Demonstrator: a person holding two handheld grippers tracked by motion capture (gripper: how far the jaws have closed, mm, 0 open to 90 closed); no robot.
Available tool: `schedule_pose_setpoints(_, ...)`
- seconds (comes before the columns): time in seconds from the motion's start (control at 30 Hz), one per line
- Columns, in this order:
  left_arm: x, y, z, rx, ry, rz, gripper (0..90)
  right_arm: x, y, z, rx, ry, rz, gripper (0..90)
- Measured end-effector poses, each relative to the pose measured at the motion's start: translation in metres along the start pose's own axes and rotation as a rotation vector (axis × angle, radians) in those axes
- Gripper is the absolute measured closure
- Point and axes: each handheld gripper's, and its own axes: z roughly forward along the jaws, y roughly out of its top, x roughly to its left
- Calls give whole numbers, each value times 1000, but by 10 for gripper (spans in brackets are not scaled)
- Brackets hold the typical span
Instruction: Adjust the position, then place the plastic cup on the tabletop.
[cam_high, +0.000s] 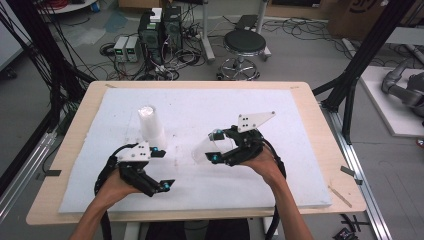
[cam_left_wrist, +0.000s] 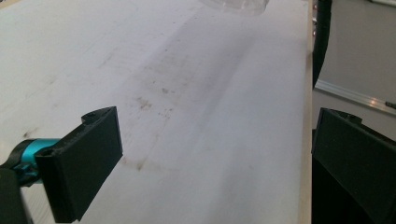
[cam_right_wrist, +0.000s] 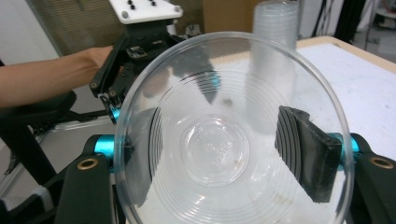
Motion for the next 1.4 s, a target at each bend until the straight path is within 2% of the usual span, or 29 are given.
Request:
schedule_pose_setpoints(0.07, 2, -8, -7, -20, 35, -24, 18, -1, 2, -1, 14, -14, 9, 320)
schedule_pose_setpoints(0.27, 7, -34, -23, -88, 154, -87, 18, -5, 10, -1, 88, -98, 23, 320)
schedule_pose_setpoints(0.4, 10, -50, -27, -115, 230, -133, 18, -9, 14, 0, 140, -156, 28, 320)
schedule_pose_setpoints(0.53, 15, -61, -30, -133, 301, -179, 18, -12, 18, 2, 183, -191, 32, 321)
schedule_pose_setpoints(0.67, 19, -71, -30, -166, 349, -216, 18, -15, 22, 5, 243, -224, 34, 321)
schedule_pose_setpoints(0.77, 21, -74, -30, -174, 373, -216, 18, -17, 23, 9, 301, -260, 15, 321)
schedule_pose_setpoints(0.87, 21, -77, -31, -196, 403, -209, 18, -18, 24, 12, 330, -281, 15, 321)
schedule_pose_setpoints(0.93, 19, -79, -30, -207, 430, -185, 18, -20, 25, 14, 346, -287, 19, 322)
schedule_pose_setpoints(1.2, 22, -83, -27, -202, 434, -200, 18, -23, 24, 18, 388, -314, 32, 324)
schedule_pose_setpoints(1.4, 22, -83, -27, -202, 433, -204, 18, -25, 23, 20, 392, -314, 35, 323)
